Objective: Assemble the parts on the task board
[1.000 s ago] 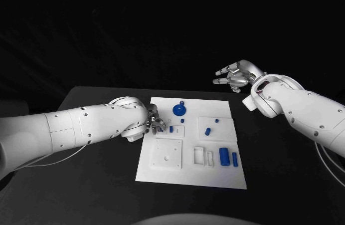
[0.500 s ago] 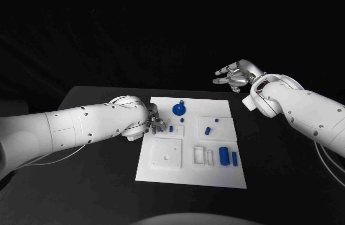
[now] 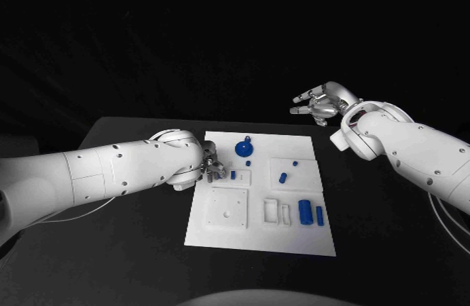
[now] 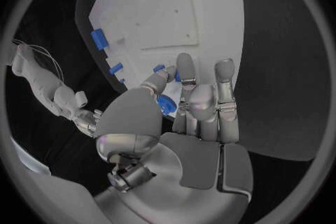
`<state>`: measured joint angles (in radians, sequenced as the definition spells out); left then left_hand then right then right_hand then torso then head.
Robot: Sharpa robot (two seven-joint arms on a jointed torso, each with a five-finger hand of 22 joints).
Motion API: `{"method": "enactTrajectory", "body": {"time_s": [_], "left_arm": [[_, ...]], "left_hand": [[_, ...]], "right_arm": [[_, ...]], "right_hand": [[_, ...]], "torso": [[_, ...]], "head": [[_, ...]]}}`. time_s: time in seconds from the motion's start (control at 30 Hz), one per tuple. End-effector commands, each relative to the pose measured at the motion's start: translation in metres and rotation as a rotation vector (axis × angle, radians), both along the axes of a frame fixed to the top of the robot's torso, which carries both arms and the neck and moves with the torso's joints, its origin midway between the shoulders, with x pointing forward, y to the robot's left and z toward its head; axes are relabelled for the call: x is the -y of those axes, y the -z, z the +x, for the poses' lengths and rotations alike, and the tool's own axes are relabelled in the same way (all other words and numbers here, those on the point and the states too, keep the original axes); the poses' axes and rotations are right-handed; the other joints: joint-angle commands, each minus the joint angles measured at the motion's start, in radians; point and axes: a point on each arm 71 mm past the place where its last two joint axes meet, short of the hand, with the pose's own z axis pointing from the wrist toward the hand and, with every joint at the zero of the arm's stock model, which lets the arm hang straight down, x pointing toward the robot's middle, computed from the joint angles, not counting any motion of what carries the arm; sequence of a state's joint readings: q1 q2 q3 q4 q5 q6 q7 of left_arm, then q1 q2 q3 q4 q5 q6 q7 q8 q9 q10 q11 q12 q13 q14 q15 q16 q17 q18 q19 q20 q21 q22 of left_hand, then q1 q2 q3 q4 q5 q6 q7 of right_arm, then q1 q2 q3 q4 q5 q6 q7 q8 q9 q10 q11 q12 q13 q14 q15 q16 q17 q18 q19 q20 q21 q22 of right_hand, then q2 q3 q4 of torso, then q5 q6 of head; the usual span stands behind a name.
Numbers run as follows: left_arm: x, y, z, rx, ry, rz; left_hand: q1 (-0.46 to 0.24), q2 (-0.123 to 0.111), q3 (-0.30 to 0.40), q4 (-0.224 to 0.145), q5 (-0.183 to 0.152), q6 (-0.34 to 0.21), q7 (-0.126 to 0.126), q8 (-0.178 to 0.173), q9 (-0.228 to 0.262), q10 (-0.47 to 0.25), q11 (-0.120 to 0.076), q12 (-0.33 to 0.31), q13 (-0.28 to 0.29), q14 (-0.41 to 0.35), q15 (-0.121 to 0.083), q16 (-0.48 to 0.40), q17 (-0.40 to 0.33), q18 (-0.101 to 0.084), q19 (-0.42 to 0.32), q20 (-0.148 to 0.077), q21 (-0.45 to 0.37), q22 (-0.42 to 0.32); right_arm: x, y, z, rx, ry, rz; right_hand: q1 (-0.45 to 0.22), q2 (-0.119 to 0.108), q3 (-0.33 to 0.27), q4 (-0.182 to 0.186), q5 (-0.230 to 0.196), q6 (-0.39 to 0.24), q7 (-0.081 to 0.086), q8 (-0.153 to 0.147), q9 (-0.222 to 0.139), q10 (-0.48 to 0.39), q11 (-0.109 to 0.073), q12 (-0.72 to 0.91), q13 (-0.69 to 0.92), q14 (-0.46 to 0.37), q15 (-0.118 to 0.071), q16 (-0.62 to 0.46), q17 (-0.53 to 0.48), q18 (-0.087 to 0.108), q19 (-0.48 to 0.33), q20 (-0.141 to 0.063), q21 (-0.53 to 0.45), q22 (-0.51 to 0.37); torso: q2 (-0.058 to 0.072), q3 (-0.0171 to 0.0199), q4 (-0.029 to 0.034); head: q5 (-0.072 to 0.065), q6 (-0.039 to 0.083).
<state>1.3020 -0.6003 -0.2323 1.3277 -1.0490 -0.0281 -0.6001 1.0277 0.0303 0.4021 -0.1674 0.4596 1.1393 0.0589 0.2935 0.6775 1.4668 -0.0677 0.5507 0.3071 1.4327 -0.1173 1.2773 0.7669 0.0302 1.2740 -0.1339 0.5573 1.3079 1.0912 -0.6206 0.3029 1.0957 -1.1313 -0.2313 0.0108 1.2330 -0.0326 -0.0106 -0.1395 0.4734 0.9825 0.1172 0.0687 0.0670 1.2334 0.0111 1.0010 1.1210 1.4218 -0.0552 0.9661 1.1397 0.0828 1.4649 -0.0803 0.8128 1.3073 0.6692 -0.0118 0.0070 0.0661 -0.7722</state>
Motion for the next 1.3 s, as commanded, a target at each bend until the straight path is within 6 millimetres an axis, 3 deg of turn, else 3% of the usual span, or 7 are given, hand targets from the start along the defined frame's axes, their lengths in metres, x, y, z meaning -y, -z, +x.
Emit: {"method": "enactTrajectory", "body": {"time_s": [0.03,0.1,0.33,0.47,0.67,0.8,1.3], "left_arm": [[0.002,0.011,-0.006,-0.055,0.024,0.040],[0.002,0.011,-0.006,-0.053,0.024,0.040],[0.002,0.014,-0.004,-0.058,0.018,0.047],[0.000,0.014,-0.003,-0.060,0.014,0.052],[-0.002,0.015,-0.002,-0.056,0.008,0.054],[-0.004,0.014,-0.001,-0.051,0.002,0.054],[-0.008,0.014,-0.001,-0.037,-0.005,0.052]], "left_hand": [[0.017,0.003,-0.012,0.004,-0.010,0.091,-0.086,-0.005,-0.002,0.048,-0.005,0.005,-0.001,0.001,-0.003,0.002,-0.001,0.013,0.001,0.006,0.001,0.017],[0.022,0.003,-0.022,0.013,-0.041,0.093,-0.087,-0.005,0.000,0.048,-0.006,0.005,-0.002,0.001,-0.003,0.002,-0.002,0.013,0.002,0.006,0.000,0.017],[0.028,-0.005,-0.041,0.033,-0.061,0.094,-0.089,-0.006,0.004,0.048,-0.006,0.006,-0.003,0.001,-0.004,0.001,-0.004,0.012,0.003,0.006,-0.002,0.017],[0.029,-0.011,-0.058,0.050,-0.096,0.094,-0.090,-0.008,0.005,0.048,-0.007,0.007,-0.004,0.001,-0.004,0.001,-0.004,0.011,0.004,0.005,-0.004,0.017],[0.027,-0.035,-0.089,0.084,-0.121,0.098,-0.094,-0.012,0.003,0.048,-0.008,0.008,-0.004,0.000,-0.006,0.000,-0.006,0.009,0.006,0.004,-0.007,0.016],[0.022,-0.060,-0.121,0.128,-0.177,0.104,-0.097,-0.015,0.000,0.048,-0.009,0.008,-0.004,0.001,-0.007,0.000,-0.006,0.006,0.007,0.002,-0.010,0.016],[0.074,-0.163,-0.131,0.268,-0.216,0.117,-0.099,-0.021,-0.005,0.047,-0.009,0.003,-0.006,-0.001,-0.009,-0.007,-0.016,0.002,0.009,-0.001,-0.018,0.017]], "right_arm": [[-0.002,0.000,0.000,0.000,-0.012,-0.006],[-0.002,0.001,0.000,-0.001,-0.012,-0.005],[-0.002,0.001,0.000,-0.003,-0.012,-0.005],[-0.001,0.002,0.000,-0.003,-0.011,-0.005],[-0.001,0.002,0.000,-0.003,-0.010,-0.005],[-0.001,0.002,-0.001,-0.003,-0.009,-0.005],[0.001,0.003,-0.001,-0.004,-0.007,-0.005]], "right_hand": [[-0.007,0.000,0.007,0.000,0.004,0.007,0.002,-0.006,-0.001,-0.003,-0.002,0.001,0.001,-0.005,-0.004,-0.006,-0.001,0.015,0.037,0.002,-0.006,0.100],[-0.007,0.000,0.007,0.000,0.004,0.007,0.002,-0.006,-0.001,-0.003,-0.002,0.001,0.001,-0.005,-0.004,-0.006,-0.001,0.015,0.037,0.002,-0.006,0.100],[-0.007,0.000,0.007,0.000,0.004,0.007,0.002,-0.006,-0.001,-0.003,-0.002,0.001,0.001,-0.005,-0.004,-0.006,-0.001,0.015,0.037,0.002,-0.006,0.100],[-0.007,0.000,0.007,0.000,0.004,0.007,0.002,-0.006,-0.001,-0.003,-0.002,0.001,0.001,-0.005,-0.004,-0.006,-0.001,0.015,0.037,0.002,-0.006,0.100],[-0.007,0.000,0.006,0.001,0.003,0.005,0.002,-0.006,-0.001,-0.003,-0.002,0.000,0.001,-0.005,-0.004,-0.008,-0.002,0.016,0.037,0.002,-0.008,0.100],[-0.007,0.000,0.005,0.001,0.004,0.003,0.002,-0.006,-0.001,-0.004,-0.001,-0.002,-0.001,-0.005,-0.004,-0.008,-0.002,0.016,0.037,0.002,-0.008,0.100],[-0.007,-0.001,0.005,0.002,0.004,0.001,0.003,-0.006,-0.001,-0.005,-0.001,-0.002,-0.001,-0.005,-0.004,-0.008,-0.002,0.016,0.037,0.003,-0.010,0.099]], "torso": [[0.000,0.0004,-0.0009],[0.000,0.0004,-0.0015],[0.000,0.0005,-0.0011],[0.000,0.0008,-0.0002],[0.000,-0.0001,-0.0001],[0.000,-0.0003,-0.0001],[0.000,-0.0003,0.0001]], "head": [[0.001,0.000],[0.001,0.000],[-0.001,-0.001],[-0.001,-0.001],[-0.001,0.000],[-0.002,0.000],[-0.004,0.001]]}}
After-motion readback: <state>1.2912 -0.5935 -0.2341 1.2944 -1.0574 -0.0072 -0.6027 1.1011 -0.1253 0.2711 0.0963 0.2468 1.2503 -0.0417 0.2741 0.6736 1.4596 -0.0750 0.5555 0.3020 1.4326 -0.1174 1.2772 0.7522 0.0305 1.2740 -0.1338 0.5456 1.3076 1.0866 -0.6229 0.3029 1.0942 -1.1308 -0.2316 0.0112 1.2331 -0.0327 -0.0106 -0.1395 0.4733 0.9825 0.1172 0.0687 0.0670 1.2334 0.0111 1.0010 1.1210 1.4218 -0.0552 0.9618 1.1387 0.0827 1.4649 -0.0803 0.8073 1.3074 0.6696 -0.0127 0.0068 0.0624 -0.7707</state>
